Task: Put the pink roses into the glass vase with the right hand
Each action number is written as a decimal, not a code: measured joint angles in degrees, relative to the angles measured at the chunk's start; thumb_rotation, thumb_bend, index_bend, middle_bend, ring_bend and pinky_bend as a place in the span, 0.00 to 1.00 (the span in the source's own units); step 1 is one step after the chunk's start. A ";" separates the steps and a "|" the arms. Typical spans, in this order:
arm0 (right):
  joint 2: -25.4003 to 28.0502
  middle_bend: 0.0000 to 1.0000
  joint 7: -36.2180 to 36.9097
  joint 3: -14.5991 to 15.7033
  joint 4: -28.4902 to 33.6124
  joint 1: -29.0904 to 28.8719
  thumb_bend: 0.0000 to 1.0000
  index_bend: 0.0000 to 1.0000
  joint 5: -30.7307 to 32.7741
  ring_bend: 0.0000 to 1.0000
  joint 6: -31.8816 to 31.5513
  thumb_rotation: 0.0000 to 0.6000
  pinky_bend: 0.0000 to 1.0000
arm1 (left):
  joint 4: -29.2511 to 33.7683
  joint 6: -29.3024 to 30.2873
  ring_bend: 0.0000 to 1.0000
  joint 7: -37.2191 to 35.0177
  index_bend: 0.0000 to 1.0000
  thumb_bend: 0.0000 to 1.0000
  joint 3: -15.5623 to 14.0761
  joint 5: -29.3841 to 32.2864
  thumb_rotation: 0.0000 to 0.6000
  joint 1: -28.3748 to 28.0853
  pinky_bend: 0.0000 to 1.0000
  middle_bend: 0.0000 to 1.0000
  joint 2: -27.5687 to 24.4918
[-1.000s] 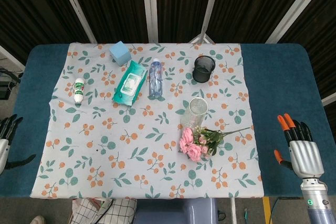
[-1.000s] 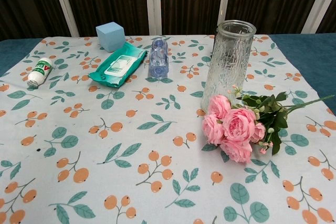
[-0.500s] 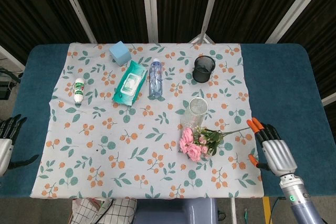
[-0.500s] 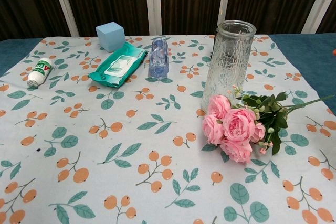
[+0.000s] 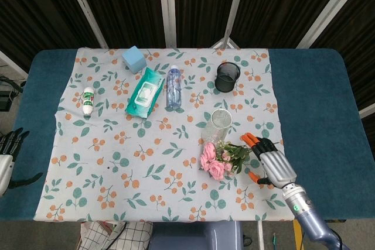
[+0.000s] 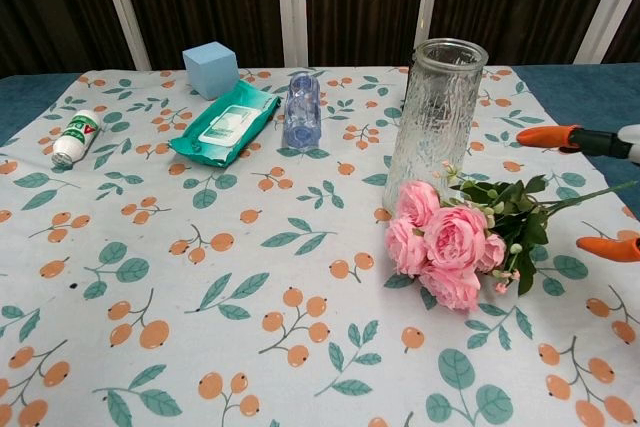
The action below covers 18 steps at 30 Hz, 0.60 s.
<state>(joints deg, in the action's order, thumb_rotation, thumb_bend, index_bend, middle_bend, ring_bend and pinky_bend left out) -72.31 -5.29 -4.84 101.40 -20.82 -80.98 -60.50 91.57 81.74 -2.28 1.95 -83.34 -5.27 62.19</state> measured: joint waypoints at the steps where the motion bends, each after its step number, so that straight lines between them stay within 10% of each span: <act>1: -0.63 0.08 -0.30 -0.10 -0.26 -0.35 0.37 0.00 0.41 0.07 0.39 1.00 0.05 | -0.04 -0.04 0.00 -0.09 0.00 0.00 -0.01 0.02 1.00 0.00 0.00 0.00 -0.03; 18: -7.17 0.12 -4.64 0.29 -3.93 -3.99 0.37 0.01 5.33 0.11 4.26 1.00 0.06 | -0.26 -0.93 0.00 -1.38 0.00 0.00 -0.08 0.24 1.00 -0.29 0.00 0.00 -0.42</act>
<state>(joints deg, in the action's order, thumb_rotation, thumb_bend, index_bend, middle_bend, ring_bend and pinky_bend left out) -79.48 -9.93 -4.55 97.47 -24.81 -75.65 -56.24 91.31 80.80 -3.66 1.87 -83.11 -5.57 61.77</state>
